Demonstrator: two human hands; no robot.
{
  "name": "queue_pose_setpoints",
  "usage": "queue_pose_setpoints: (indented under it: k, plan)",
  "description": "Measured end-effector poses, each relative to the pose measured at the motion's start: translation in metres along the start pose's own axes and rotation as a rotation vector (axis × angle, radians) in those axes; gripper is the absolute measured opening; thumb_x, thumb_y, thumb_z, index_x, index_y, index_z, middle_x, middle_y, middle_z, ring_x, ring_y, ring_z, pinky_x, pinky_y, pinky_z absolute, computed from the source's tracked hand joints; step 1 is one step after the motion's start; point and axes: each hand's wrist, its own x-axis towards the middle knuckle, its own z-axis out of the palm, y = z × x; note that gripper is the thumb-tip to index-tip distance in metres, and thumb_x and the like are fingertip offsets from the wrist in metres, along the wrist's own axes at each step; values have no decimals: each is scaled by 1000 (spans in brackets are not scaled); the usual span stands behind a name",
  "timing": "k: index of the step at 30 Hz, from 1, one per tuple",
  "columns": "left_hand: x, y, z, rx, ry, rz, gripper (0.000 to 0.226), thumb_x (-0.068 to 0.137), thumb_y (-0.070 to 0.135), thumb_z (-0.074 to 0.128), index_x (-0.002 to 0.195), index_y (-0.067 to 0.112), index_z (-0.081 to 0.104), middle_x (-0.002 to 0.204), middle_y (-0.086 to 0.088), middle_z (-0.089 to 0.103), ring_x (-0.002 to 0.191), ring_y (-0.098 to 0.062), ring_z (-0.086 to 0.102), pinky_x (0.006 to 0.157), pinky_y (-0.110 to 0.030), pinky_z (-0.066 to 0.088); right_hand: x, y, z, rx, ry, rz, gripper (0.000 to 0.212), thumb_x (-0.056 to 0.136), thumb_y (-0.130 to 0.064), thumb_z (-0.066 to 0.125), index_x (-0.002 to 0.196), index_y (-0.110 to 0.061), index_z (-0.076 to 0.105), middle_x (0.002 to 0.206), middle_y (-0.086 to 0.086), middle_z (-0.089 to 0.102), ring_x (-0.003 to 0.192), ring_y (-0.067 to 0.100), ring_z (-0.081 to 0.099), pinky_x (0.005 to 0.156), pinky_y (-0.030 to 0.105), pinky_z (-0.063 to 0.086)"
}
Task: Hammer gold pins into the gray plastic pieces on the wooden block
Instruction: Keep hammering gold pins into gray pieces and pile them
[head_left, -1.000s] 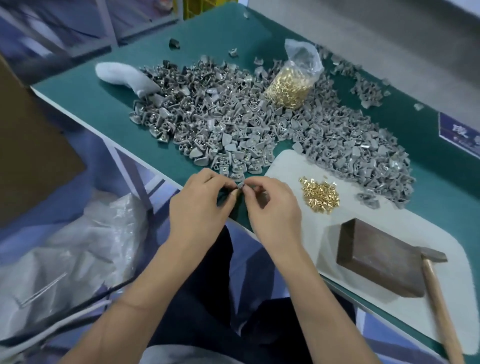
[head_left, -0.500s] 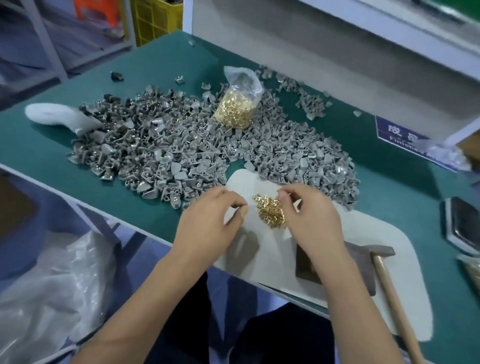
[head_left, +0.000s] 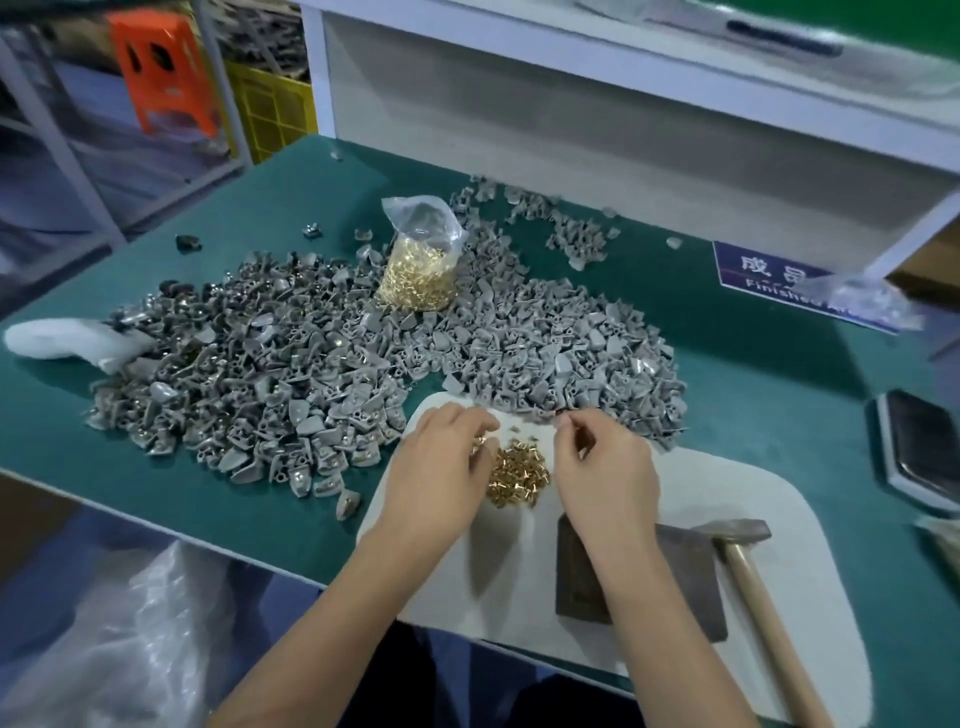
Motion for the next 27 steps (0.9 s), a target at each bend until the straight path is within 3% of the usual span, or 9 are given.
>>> queue_pose_setpoints:
  k: [5,8,10,14,17,22,27]
  plan:
    - [36,6,16,-9,69,-33,31,100,29,55,130,22,60,125,3,56,121,-17,45,102,-36,43,3,-3,3,-113,-87,-8,21,99,-36,53,91,-28,70,80,-9,68,75,17,61,61,31,44]
    - [37,9,32,49,38,69,43,103,34,49,143,17,51,145,-4,45,139,-21,31,116,-40,30,3,-2,2,-24,-57,31,18,98,-33,55,99,-29,73,93,-9,68,87,14,61,67,30,45]
    - [39,7,38,12,-8,43,49,105,42,43,149,21,44,157,-3,34,149,-22,19,122,-43,19,6,0,0,120,-43,129,20,97,-31,58,112,-31,70,108,-4,64,104,17,59,82,33,49]
    - [39,4,42,2,-9,32,56,106,51,30,154,23,36,165,1,25,155,-14,3,124,-38,4,10,3,-7,235,65,337,44,94,-29,61,137,-30,51,137,6,41,133,25,31,110,41,31]
    - [36,7,42,47,-20,70,56,106,49,29,154,21,37,166,1,24,155,-14,3,126,-39,3,11,1,-7,220,67,406,54,93,-31,62,143,-29,43,149,6,29,140,27,21,115,49,25]
    - [38,6,37,-18,-23,-21,60,103,56,31,155,26,32,167,2,18,156,-15,0,126,-49,5,35,23,-20,260,-47,534,59,96,-41,59,150,-30,38,160,10,19,149,30,12,119,54,21]
    - [42,6,43,103,-85,9,81,93,79,10,159,34,20,170,3,5,155,-17,-12,123,-45,-6,64,36,-24,51,-14,399,57,102,-52,45,155,-31,35,168,12,10,154,34,5,124,53,14]
